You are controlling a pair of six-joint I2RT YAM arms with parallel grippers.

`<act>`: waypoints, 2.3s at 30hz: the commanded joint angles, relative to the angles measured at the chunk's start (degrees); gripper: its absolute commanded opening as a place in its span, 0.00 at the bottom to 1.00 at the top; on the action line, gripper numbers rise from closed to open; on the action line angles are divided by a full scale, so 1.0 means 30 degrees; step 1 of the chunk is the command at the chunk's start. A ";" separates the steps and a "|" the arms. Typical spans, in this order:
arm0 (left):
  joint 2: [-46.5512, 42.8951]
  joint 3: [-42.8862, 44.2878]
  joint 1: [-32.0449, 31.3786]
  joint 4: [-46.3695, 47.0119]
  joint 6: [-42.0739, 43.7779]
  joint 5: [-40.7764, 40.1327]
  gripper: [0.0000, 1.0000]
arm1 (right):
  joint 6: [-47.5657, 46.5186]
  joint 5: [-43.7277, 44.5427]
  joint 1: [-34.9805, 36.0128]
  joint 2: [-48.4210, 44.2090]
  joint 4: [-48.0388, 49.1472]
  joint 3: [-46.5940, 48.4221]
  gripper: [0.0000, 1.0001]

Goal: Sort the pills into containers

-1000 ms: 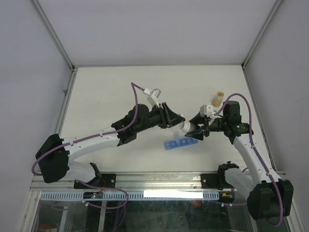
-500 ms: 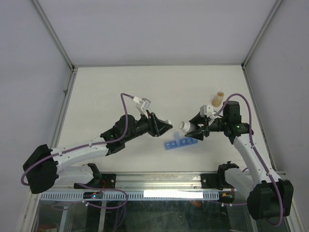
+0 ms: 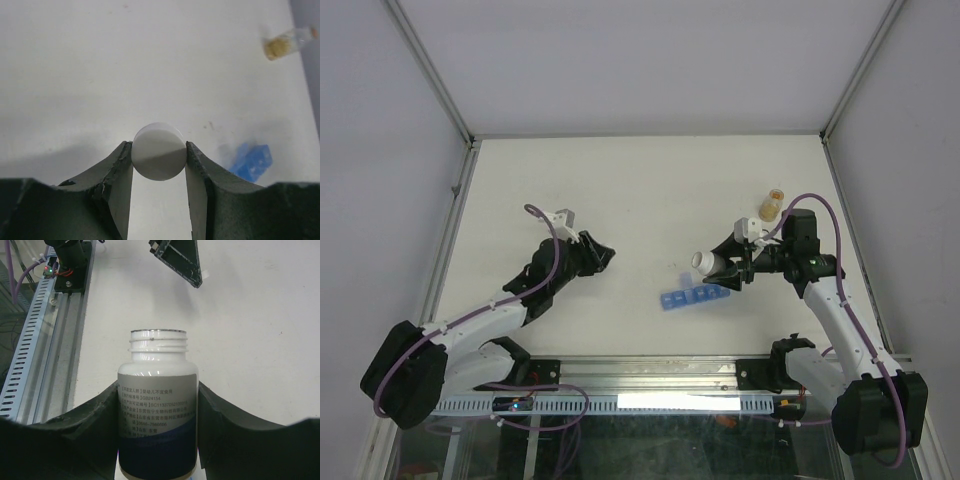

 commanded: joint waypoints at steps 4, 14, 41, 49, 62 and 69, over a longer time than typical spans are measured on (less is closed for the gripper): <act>0.2190 0.2450 0.0395 -0.5116 -0.2776 -0.5531 0.20 | -0.0272 -0.0390 -0.0165 -0.0223 0.0145 0.0708 0.00; 0.6107 0.5301 0.0446 -0.8478 -0.3686 -0.6679 0.37 | -0.0280 -0.0402 -0.0167 -0.0153 0.0145 0.0709 0.00; -0.5667 0.0555 0.0454 -0.1245 0.0728 0.3233 0.84 | 2.3771 0.5510 -0.2033 -0.0464 1.1700 0.8656 0.00; -0.6280 -0.1330 0.0468 0.6234 0.1615 0.8185 0.84 | 3.0756 0.3153 -0.2018 -0.1709 2.3895 0.6195 0.00; -0.1830 -0.3473 0.0248 1.7074 0.5315 1.1946 0.86 | 3.7542 0.0577 -0.0694 0.1784 3.6461 0.4258 0.00; -0.1824 -0.4264 -0.0337 1.5604 0.9443 0.6837 0.85 | 0.8096 0.1066 0.1599 -0.0401 0.5528 0.4545 0.00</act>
